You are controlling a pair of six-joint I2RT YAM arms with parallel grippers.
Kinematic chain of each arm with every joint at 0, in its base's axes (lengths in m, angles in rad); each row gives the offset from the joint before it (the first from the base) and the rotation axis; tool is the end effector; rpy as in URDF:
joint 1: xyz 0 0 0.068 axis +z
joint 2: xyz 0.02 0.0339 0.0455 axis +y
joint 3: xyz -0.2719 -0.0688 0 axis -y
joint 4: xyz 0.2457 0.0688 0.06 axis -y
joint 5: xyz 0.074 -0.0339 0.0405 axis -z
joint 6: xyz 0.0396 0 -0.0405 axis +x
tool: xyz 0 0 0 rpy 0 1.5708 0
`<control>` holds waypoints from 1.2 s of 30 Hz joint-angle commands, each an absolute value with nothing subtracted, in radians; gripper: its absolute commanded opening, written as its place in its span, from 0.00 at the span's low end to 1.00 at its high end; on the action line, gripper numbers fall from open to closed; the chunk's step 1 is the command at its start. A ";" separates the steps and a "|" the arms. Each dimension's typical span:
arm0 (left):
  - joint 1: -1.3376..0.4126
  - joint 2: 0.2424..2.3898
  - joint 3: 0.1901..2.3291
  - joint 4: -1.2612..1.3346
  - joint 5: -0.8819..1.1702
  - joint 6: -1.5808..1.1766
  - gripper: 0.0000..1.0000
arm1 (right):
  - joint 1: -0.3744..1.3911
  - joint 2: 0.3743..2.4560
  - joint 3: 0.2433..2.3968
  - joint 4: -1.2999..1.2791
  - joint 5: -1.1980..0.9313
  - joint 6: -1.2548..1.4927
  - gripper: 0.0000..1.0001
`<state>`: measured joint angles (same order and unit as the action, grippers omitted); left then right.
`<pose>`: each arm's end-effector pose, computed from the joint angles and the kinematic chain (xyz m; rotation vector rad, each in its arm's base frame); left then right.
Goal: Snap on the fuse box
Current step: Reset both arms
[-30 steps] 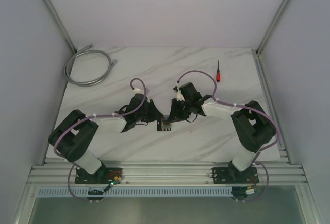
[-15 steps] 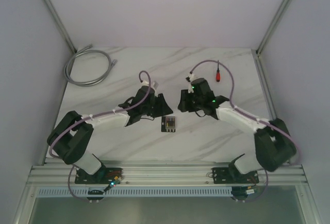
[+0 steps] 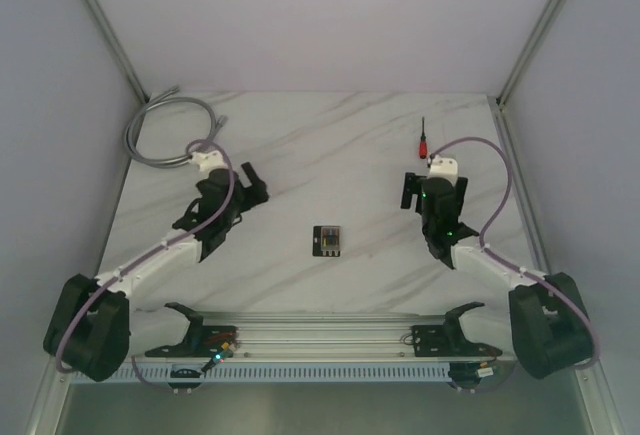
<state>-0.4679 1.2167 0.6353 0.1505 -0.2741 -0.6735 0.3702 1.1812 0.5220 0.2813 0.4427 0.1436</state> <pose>0.2421 -0.1103 0.2369 -0.3823 1.9778 -0.4618 0.2390 0.0745 0.2215 0.0732 1.9102 -0.0853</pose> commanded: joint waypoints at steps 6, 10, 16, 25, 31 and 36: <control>-0.256 1.148 0.419 0.435 -0.709 -0.433 1.00 | 0.234 1.385 0.308 1.087 0.641 -0.061 0.99; -0.168 1.125 0.330 0.642 -0.665 -0.314 1.00 | 0.181 1.482 0.172 1.428 0.600 -0.056 1.00; -0.111 1.276 0.210 1.049 -0.587 -0.076 1.00 | 0.107 1.569 0.098 1.610 0.416 -0.024 1.00; -0.086 1.540 0.219 1.299 -0.268 0.005 1.00 | -0.008 1.525 0.241 1.268 0.131 0.012 1.00; -0.070 1.548 0.233 1.280 -0.286 -0.018 1.00 | -0.007 1.524 0.240 1.269 0.136 0.011 1.00; -0.071 1.549 0.232 1.284 -0.286 -0.017 1.00 | -0.005 1.523 0.239 1.270 0.137 0.010 1.00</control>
<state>-0.0765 1.5566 0.2195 1.2350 -0.3107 -0.0204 -0.0048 1.5341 0.2325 1.2388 0.1501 0.0036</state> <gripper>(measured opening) 0.998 0.996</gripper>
